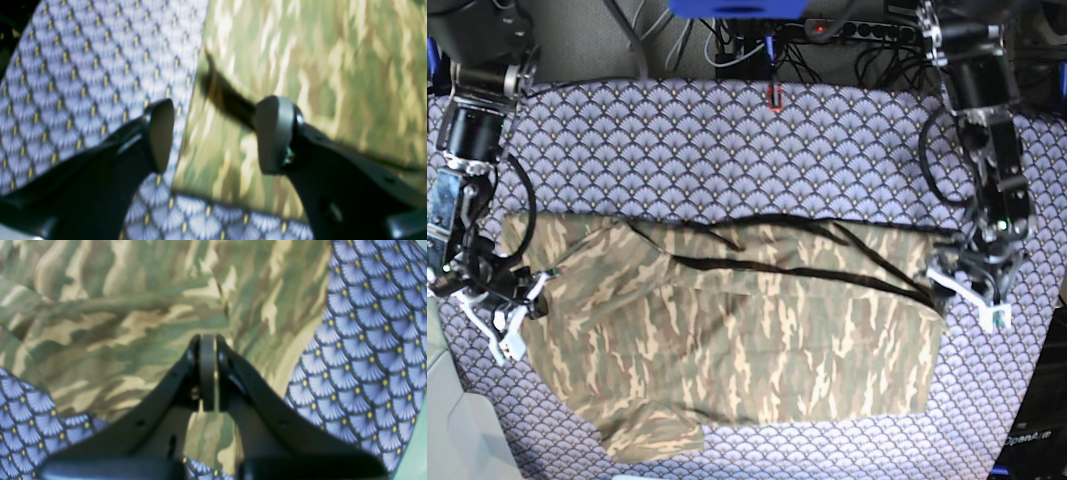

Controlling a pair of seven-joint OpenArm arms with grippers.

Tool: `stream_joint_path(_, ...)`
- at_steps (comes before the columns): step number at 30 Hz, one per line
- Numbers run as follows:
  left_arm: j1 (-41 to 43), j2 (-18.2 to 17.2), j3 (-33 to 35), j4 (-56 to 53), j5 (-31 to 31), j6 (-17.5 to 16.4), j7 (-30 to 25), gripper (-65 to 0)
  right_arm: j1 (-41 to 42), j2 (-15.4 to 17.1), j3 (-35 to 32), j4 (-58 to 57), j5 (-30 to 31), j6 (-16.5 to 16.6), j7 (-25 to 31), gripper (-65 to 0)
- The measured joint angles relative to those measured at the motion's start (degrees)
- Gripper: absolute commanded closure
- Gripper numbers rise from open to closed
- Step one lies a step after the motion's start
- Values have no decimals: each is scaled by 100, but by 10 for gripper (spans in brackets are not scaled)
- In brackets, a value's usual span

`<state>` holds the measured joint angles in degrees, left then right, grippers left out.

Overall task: Fold the T-shirt properly
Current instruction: 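Lay the held shoulder edge down over the shirt body with both grippers, then drag the folded edge back toward the robot with both grippers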

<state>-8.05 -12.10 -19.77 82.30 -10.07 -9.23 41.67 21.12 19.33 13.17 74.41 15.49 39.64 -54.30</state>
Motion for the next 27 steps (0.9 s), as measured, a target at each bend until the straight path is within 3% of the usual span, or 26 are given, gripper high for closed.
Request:
stream_joint_path(4,553,142,-52,841,-52,-9,2,-381,-170,-11,0,11,79,2,-31,-152)
stream_joint_path(6,944,221,-160,918,-138,-105,-122,-383,-367,37,28,11,125,22,35,-195)
stream_joint_path(9,1401,306,-402,719,17,31,-317,-384,-599,74,264,11,-2,17,-35,-231)
stream_joint_path(13,1386,323,-678,387,-46,-31,-774,-384,-691,72,715,11,79,17,17,-253)
stream_joint_path(27,994,289,-935,-28,-42,-4,-809,-385,-1117,216,1115,-334,46,17,330,-274)
